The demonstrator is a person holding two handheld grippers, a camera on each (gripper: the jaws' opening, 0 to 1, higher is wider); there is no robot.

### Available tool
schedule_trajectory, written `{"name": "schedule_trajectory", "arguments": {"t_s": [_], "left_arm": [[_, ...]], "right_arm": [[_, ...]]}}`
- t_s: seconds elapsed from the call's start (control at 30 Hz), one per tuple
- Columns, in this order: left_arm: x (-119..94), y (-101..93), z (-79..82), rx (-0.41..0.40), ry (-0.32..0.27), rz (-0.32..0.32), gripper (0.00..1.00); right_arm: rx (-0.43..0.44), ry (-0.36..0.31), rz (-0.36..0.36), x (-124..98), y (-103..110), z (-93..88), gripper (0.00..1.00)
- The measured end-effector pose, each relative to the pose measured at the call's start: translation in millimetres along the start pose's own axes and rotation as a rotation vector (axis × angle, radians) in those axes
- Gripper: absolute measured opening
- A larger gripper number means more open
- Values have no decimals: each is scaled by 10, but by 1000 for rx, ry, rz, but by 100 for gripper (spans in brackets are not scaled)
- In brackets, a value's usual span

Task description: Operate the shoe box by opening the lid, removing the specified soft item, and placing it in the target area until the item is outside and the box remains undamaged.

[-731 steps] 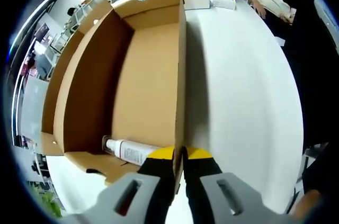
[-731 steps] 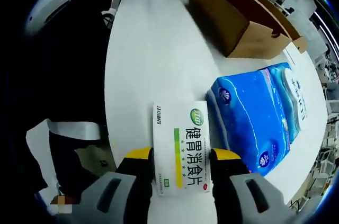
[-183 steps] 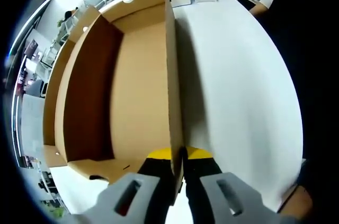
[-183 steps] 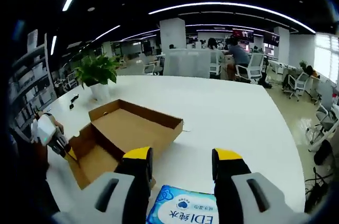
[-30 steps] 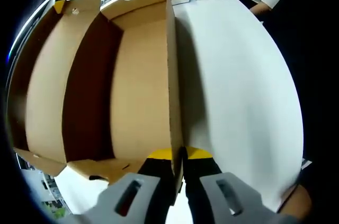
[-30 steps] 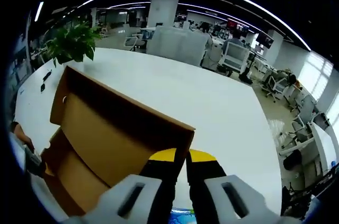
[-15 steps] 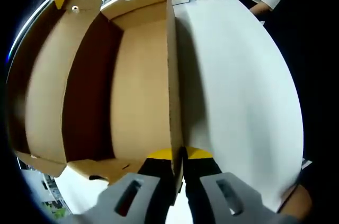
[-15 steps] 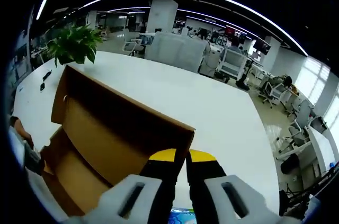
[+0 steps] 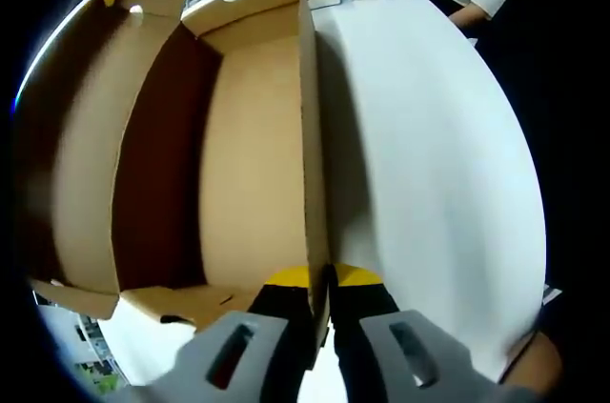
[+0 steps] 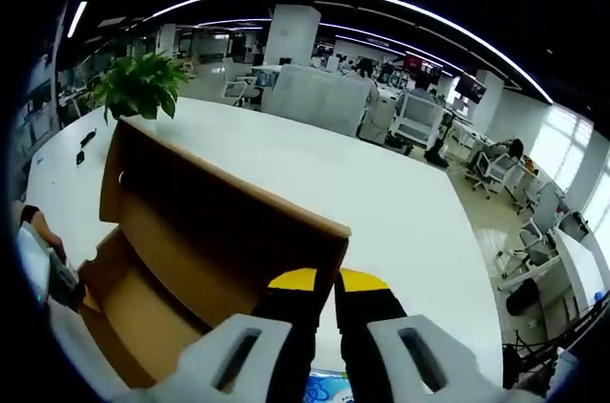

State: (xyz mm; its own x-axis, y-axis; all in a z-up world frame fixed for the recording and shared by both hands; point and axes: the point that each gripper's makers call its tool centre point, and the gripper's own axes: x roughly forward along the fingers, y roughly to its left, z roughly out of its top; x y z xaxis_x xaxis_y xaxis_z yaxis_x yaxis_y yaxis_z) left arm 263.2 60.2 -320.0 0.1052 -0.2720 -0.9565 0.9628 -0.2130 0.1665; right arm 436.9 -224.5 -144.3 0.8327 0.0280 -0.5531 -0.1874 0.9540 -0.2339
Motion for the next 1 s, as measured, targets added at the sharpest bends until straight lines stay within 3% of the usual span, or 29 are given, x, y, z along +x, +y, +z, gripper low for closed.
{"name": "schedule_trajectory", "arguments": {"t_s": [1.0], "left_arm": [[0, 2, 8, 0, 5, 0, 4]], "right_arm": [[19, -64, -4, -203, 38, -19, 4]]}}
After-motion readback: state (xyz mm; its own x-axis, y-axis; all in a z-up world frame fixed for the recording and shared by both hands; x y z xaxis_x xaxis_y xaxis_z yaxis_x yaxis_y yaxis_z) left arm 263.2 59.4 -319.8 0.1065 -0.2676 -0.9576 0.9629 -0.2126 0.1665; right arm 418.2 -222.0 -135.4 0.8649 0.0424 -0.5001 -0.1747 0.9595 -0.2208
